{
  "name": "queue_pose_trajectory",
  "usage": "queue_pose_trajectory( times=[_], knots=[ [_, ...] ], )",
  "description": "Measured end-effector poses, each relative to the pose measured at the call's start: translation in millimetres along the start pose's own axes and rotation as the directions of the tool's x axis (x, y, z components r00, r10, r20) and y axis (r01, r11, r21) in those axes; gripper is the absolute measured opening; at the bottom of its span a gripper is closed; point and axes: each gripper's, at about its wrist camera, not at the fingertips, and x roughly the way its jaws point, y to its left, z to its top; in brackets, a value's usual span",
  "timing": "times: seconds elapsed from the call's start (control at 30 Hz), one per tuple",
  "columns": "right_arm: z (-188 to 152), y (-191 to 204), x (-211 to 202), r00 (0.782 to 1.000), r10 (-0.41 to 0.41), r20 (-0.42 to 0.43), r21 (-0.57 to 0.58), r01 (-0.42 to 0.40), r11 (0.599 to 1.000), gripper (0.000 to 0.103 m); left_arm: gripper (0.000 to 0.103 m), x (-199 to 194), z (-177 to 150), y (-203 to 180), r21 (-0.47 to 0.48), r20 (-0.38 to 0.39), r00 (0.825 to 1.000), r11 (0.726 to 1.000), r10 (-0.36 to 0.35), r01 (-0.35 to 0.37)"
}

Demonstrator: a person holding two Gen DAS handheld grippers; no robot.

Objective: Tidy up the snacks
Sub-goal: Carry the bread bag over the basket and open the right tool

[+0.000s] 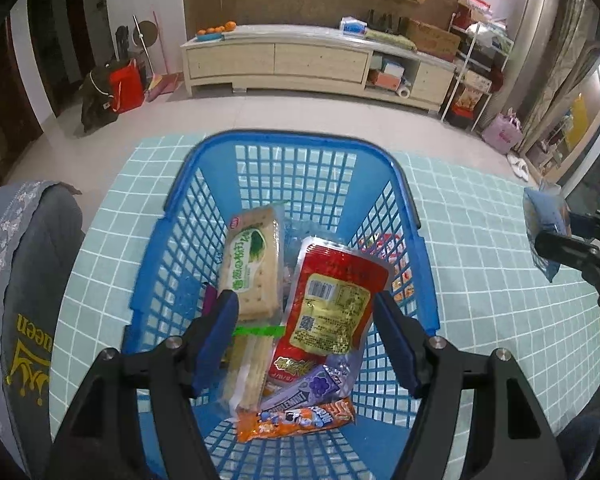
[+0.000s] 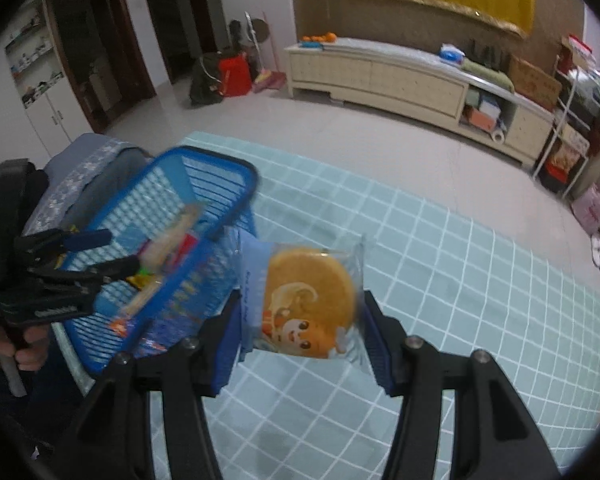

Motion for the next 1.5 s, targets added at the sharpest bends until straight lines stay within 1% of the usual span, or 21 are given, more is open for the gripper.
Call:
queue_pose_trajectory(
  times=[0.13, 0.23, 0.33, 0.43, 0.53, 0.67, 0.77, 0.93, 1.0, 1.07, 1.2, 1.23, 1.27, 1.4, 1.5],
  knots=[
    [8.3, 21.1, -9.2, 1.0, 0.008, 0.015, -0.032, -0.007, 0.999, 0.06, 0.068, -13.2, -3.3, 11.3, -0.002, 0.024, 1.0, 1.0, -0.011, 0.011],
    [13.9, 40.5, -13.2, 1.0, 0.014, 0.023, -0.058, -0.013, 0.998, 0.06, 0.068, -22.3, -6.2, 19.1, 0.016, 0.038, 0.999, 1.0, -0.002, 0.002],
    [17.1, 58.6, -13.8, 0.999, 0.031, 0.022, -0.07, -0.029, 0.997, 0.06, 0.068, -31.7, -10.7, 28.0, 0.036, 0.05, 0.999, 0.999, -0.02, 0.018],
    [21.1, 77.1, -7.6, 0.999, 0.045, 0.01, -0.087, -0.044, 0.995, 0.06, 0.068, -39.1, -16.4, 35.2, 0.051, 0.061, 0.998, 0.999, -0.02, 0.017],
    [21.5, 96.0, -0.1, 0.998, 0.058, -0.002, -0.108, -0.058, 0.993, 0.06, 0.068, -43.3, -21.1, 42.3, 0.075, 0.068, 0.998, 0.997, 0.006, -0.011],
    [19.8, 117.8, 11.2, 0.997, 0.075, -0.028, -0.131, -0.078, 0.988, 0.06, 0.068, -40.7, -24.8, 50.3, 0.096, 0.05, 0.999, 0.995, -0.009, 0.004],
    [18.0, 133.5, 22.8, 0.995, 0.08, -0.053, -0.147, -0.087, 0.985, 0.06, 0.068, -38.3, -29.6, 58.9, 0.086, 0.041, 0.999, 0.996, -0.011, 0.008],
    [11.8, 147.2, 37.4, 0.992, 0.084, -0.091, -0.163, -0.098, 0.982, 0.06, 0.068, -38.3, -37.1, 68.6, 0.101, 0.069, 0.997, 0.994, 0.023, -0.03],
    [10.6, 149.8, 42.4, 0.992, 0.077, -0.102, -0.168, -0.094, 0.981, 0.06, 0.068, -39.2, -37.5, 72.3, 0.091, 0.075, 0.997, 0.995, 0.025, -0.032],
    [8.5, 151.8, 46.7, 0.991, 0.073, -0.116, -0.169, -0.092, 0.981, 0.06, 0.074, -39.1, -36.6, 77.2, 0.078, 0.073, 0.997, 0.997, 0.018, -0.023],
    [4.9, 153.8, 52.5, 0.988, 0.07, -0.138, -0.171, -0.093, 0.981, 0.06, 0.077, -41.5, -37.2, 83.3, 0.081, 0.094, 0.996, 0.997, 0.002, -0.01],
    [4.8, 155.0, 54.1, 0.988, 0.066, -0.141, -0.172, -0.09, 0.981, 0.06, 0.081, -41.8, -37.4, 84.1, 0.081, 0.097, 0.995, 0.997, 0.003, -0.011],
    [4.3, 155.0, 55.5, 0.988, 0.063, -0.144, -0.171, -0.087, 0.981, 0.06, 0.083, -42.5, -37.7, 83.6, 0.08, 0.099, 0.995, 0.997, 0.005, -0.013],
    [1.5, 153.8, 59.5, 0.985, 0.062, -0.158, -0.158, -0.088, 0.983, 0.061, 0.088, -41.3, -40.1, 83.8, 0.094, 0.1, 0.994, 0.994, 0.037, -0.047],
    [0.8, 155.1, 59.5, 0.985, 0.063, -0.162, -0.166, -0.09, 0.982, 0.061, 0.089, -41.3, -40.9, 82.1, 0.099, 0.102, 0.993, 0.993, 0.059, -0.069]
  ],
)
